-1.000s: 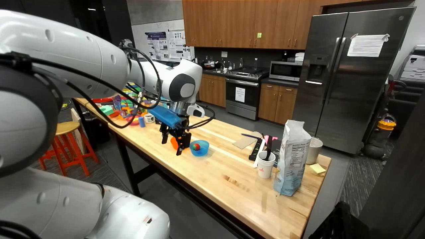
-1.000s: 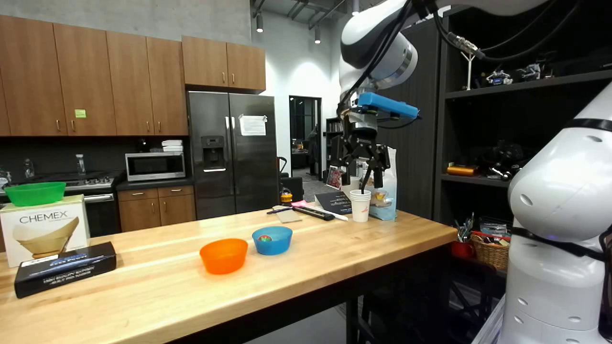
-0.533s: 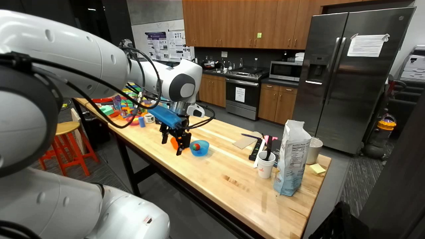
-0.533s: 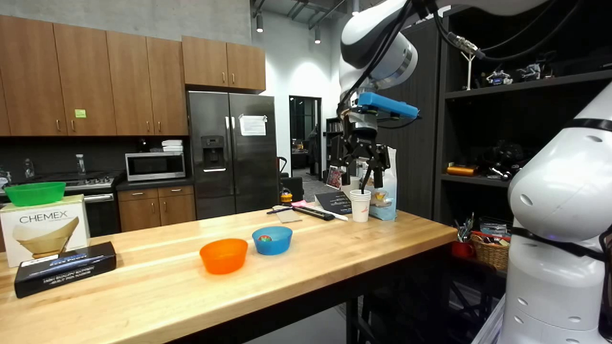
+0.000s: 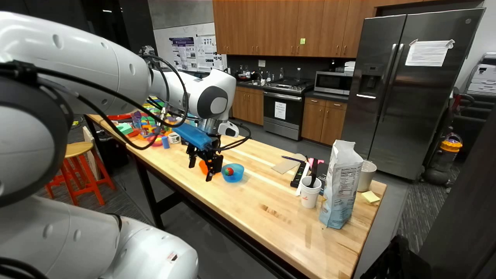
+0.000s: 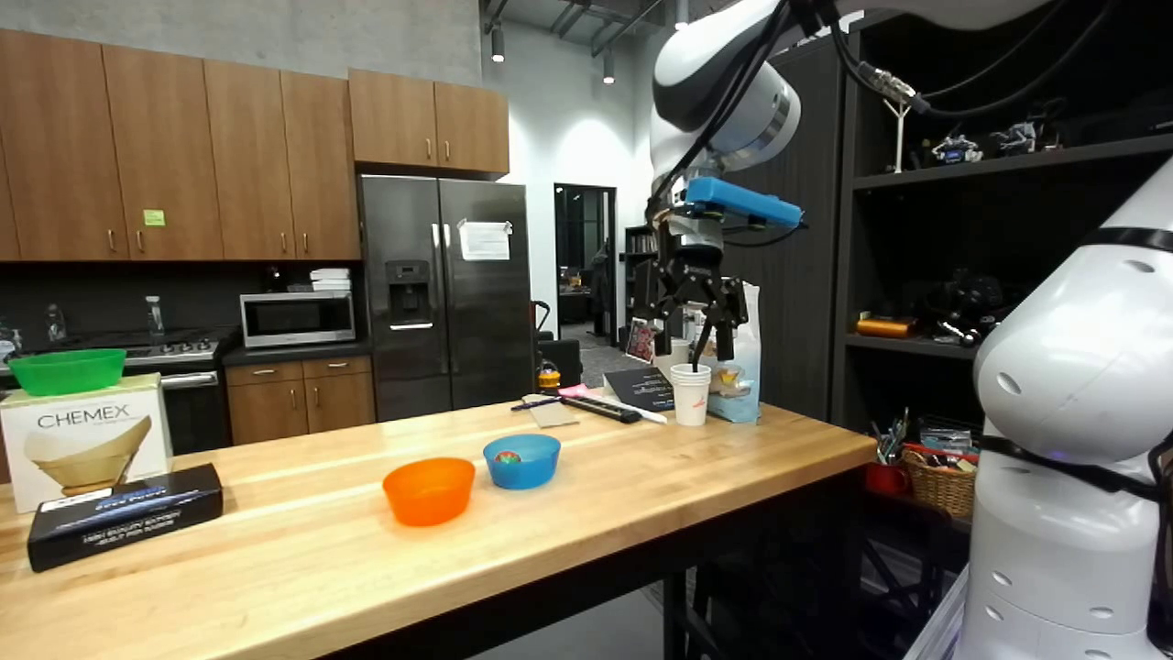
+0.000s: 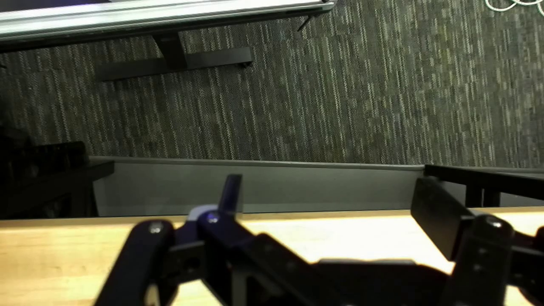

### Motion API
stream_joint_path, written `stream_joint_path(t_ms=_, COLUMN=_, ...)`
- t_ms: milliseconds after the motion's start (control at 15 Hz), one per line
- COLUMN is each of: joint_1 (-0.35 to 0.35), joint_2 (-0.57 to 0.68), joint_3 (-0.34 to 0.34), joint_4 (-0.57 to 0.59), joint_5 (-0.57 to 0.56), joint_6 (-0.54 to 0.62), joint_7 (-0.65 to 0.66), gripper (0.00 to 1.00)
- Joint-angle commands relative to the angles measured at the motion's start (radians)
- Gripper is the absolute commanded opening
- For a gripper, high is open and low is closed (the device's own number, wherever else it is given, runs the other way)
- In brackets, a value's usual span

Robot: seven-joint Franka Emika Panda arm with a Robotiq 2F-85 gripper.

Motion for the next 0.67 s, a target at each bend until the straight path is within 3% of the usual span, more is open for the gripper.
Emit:
stream_joint_path(t_ms=0, joint_1=-0.020, joint_2=0.000, joint_3=0.016, joint_4=0.002, joint_5=0.007, joint_6=-0.004, joint_7=-0.008, gripper=1.00)
stream_joint_path(t_ms=200, joint_1=-0.020, joint_2=0.000, joint_3=0.016, joint_4=0.002, joint_5=0.007, joint_6=-0.004, joint_7=-0.008, gripper=1.00)
stream_joint_path(t_ms=600, joint_1=-0.033, joint_2=-0.009, joint_3=0.062, joint_4=-0.013, joint_5=-0.158, joint_6=0.026, joint_7=-0.039, gripper=1.00)
